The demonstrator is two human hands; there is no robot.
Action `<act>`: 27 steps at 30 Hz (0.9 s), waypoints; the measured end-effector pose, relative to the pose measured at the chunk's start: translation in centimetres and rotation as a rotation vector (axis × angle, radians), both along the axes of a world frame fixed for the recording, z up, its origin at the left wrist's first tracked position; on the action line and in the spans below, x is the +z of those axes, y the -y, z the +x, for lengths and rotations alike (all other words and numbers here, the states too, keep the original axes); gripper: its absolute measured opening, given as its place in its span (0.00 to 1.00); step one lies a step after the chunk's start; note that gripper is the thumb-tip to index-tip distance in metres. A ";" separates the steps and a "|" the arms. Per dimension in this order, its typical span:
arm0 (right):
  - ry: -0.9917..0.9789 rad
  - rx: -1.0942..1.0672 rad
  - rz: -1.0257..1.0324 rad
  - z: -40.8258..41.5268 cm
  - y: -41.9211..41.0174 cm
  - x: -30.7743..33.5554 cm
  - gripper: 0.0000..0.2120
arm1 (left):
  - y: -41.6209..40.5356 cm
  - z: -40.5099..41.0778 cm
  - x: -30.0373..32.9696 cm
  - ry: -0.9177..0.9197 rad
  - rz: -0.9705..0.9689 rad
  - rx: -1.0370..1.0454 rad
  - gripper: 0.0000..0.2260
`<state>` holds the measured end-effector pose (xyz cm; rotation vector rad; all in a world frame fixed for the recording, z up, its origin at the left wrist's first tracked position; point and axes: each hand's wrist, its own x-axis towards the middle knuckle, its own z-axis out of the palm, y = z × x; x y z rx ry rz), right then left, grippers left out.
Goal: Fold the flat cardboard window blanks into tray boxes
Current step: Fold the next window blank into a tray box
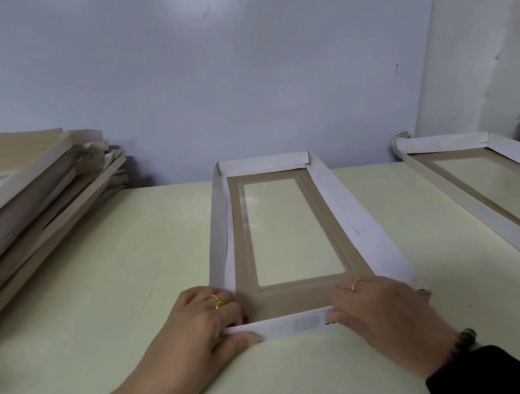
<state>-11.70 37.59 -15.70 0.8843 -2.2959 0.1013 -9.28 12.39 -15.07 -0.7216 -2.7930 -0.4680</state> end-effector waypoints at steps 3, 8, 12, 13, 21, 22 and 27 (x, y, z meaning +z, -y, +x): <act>0.013 -0.001 -0.008 0.0 -0.2 -0.2 0.19 | 0.7 -0.3 0.1 -0.089 -0.153 -0.026 0.23; -0.017 -0.013 -0.026 0.1 -0.2 -0.3 0.17 | 1.1 -1.1 1.0 -0.104 -0.349 -0.012 0.25; -0.022 -0.028 -0.021 0.2 -0.2 -0.2 0.12 | 1.1 -1.4 0.8 -0.112 -0.364 -0.007 0.24; -0.020 -0.031 -0.022 0.2 -0.1 -0.2 0.12 | 0.9 -1.4 1.1 -0.106 -0.363 0.004 0.24; -0.038 -0.039 -0.031 0.3 -0.1 -0.2 0.12 | 0.3 -3.2 2.9 0.382 -0.259 0.141 0.29; -0.043 -0.038 -0.035 0.3 -0.1 -0.2 0.12 | 0.0 -3.5 3.2 0.479 -0.246 0.162 0.35; -0.073 -0.043 -0.028 0.4 0.0 -0.1 0.13 | -0.6 -4.9 3.8 0.651 -0.274 0.177 0.45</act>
